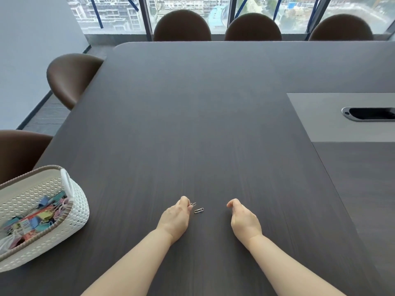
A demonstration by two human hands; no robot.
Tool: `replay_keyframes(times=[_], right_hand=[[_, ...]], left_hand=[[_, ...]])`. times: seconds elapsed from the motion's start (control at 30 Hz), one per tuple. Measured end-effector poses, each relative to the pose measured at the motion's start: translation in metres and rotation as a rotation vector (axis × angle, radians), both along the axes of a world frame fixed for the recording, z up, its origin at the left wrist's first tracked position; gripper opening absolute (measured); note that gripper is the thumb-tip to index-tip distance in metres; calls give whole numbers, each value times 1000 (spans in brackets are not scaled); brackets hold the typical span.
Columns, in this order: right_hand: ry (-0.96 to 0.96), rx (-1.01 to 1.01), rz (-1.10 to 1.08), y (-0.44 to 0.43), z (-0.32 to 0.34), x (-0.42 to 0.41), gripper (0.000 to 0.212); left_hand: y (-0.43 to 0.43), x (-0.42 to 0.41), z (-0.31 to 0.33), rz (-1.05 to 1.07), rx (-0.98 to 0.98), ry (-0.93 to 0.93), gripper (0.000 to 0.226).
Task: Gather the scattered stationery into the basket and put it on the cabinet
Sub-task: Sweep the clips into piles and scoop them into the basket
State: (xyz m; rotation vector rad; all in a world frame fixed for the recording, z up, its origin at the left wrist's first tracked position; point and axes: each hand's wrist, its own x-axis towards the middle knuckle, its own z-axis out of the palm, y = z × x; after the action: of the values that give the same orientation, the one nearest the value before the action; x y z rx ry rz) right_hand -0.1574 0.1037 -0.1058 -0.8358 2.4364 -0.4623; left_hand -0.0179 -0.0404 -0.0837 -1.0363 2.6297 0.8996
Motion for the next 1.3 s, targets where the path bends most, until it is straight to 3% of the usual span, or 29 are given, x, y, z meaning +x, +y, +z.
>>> replay_keyframes(times=[0.2,0.27,0.53,0.83,1.3], right_hand=[[-8,3,146,-24,13,39,23],[45,13,172,-39,18,48,22],[16,138,35,-64,13,66,16],[123,118,-153,-55,9,91,29],[188,1,-176,-42,-3,142,30]], left_hand=[[-10,50,13,195,69,194,7],[-17,68,19,250,87,245,21],[-37,122,35,375,167,393,27],[-46,166,44,310,41,297,32],[-61,188,39,212,40,288,28]])
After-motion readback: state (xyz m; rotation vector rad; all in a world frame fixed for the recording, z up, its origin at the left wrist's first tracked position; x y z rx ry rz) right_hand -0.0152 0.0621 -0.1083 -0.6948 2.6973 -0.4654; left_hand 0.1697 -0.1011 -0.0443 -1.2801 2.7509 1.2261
